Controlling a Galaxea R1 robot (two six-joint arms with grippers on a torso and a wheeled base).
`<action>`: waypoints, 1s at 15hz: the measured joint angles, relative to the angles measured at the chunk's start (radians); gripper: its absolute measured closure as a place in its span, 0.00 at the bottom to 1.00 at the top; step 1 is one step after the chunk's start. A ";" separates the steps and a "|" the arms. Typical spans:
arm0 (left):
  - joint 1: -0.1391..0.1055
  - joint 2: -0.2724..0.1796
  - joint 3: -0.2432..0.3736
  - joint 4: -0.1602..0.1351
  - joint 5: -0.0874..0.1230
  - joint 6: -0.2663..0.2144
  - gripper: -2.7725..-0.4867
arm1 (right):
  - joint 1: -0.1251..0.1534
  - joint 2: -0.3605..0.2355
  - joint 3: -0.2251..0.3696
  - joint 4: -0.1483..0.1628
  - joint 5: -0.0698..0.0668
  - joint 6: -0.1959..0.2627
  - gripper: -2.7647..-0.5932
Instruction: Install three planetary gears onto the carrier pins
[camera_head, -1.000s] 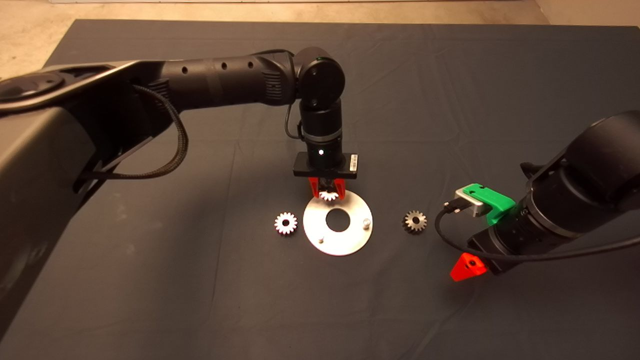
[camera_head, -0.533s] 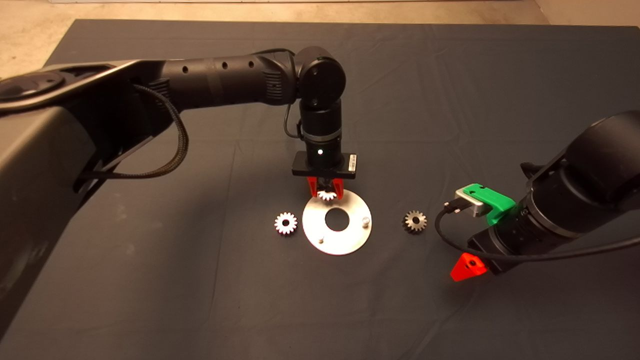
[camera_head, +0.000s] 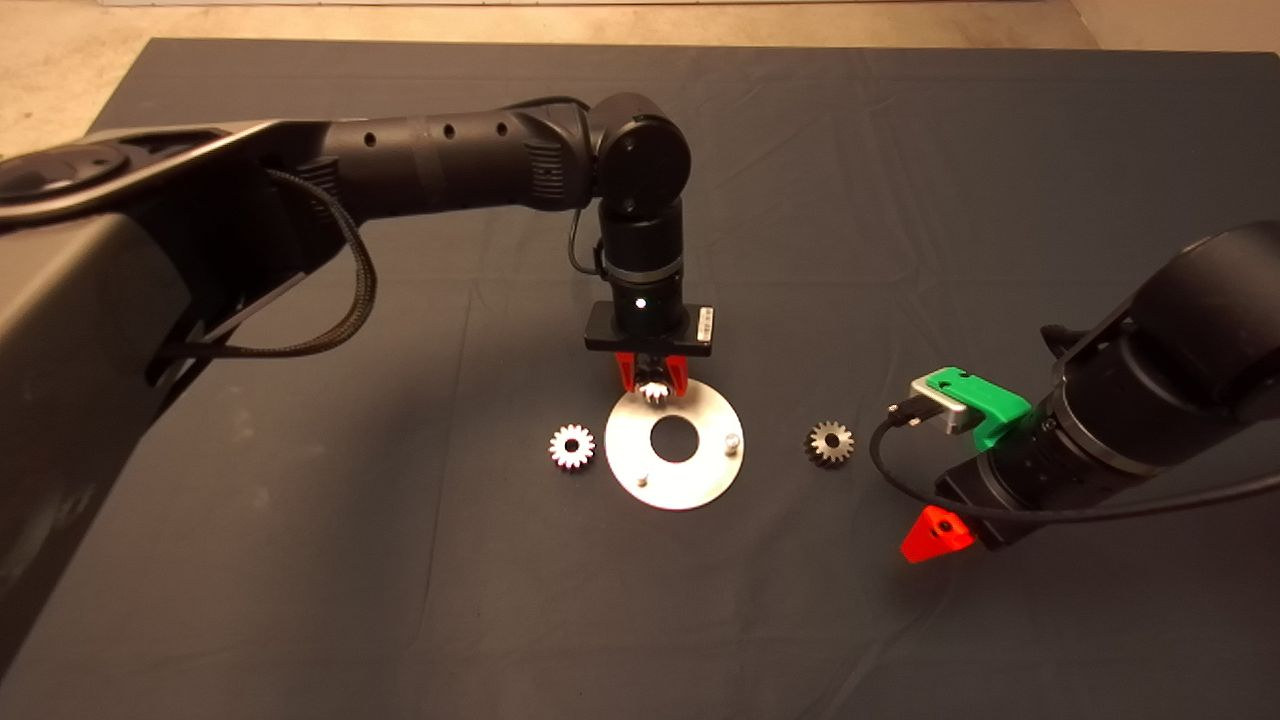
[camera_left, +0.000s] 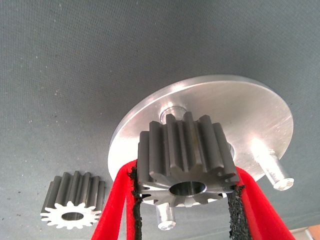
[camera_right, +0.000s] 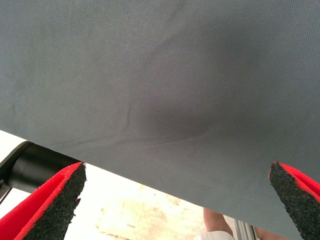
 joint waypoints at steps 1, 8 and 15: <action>0.000 0.000 0.000 0.002 -0.004 0.000 0.86 | 0.000 0.000 0.000 0.000 0.000 0.000 0.01; 0.000 0.000 0.000 0.003 -0.029 -0.001 0.80 | 0.000 0.002 0.000 0.000 0.000 -0.001 0.01; 0.000 0.000 0.014 0.002 -0.032 -0.001 0.70 | 0.000 0.002 0.000 0.000 0.000 -0.001 0.01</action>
